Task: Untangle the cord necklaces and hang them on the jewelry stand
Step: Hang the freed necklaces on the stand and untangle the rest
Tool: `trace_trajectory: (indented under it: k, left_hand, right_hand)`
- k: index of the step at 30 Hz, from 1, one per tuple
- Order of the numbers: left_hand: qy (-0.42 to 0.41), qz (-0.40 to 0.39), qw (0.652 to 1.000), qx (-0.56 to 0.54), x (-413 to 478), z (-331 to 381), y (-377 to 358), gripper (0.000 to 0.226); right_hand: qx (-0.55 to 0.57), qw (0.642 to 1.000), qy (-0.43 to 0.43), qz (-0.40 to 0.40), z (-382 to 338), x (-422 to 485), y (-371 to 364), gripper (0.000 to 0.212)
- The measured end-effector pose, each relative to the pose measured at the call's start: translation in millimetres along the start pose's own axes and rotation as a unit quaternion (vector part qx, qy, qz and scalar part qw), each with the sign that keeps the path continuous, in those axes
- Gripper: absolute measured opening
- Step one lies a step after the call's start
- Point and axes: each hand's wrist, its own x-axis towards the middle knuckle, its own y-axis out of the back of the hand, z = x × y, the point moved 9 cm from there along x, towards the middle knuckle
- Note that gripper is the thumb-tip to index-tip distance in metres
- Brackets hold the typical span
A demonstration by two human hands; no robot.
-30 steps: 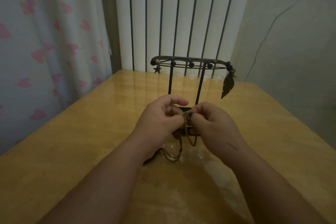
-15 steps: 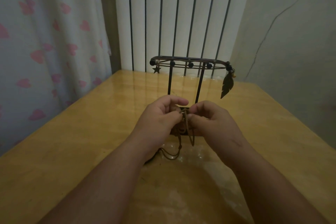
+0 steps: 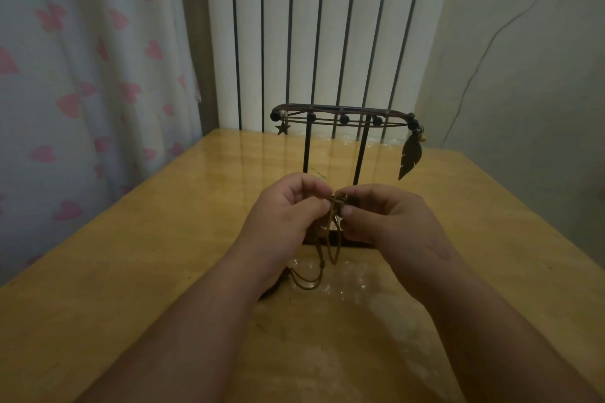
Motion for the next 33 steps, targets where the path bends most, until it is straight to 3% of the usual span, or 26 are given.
trace_trajectory:
  k: [12, 17, 20, 25, 33]
  left_hand:
    - [-0.008, 0.015, 0.998, 0.068, -4, 5, 1, 0.014]
    - [-0.01, 0.027, 0.998, 0.06, -4, 5, 2, 0.012]
    - [-0.012, 0.042, 0.997, 0.058, -3, 6, 6, 0.011]
    - [-0.018, 0.04, 0.997, 0.07, -4, 7, 4, 0.008]
    - [-0.003, 0.034, 0.997, 0.072, -2, 1, 1, 0.014]
  right_hand:
    - [0.005, 1.0, -0.005, 0.029, -3, 1, 11, 0.023]
    - [0.071, 0.997, -0.015, 0.036, 0, 0, 9, 0.011]
    - [0.11, 0.993, -0.026, 0.02, 3, 0, 7, 0.017]
    - [0.042, 0.999, 0.007, 0.007, -3, -2, 1, 0.033]
    - [0.028, 1.0, -0.011, 0.002, -4, -3, -2, 0.031]
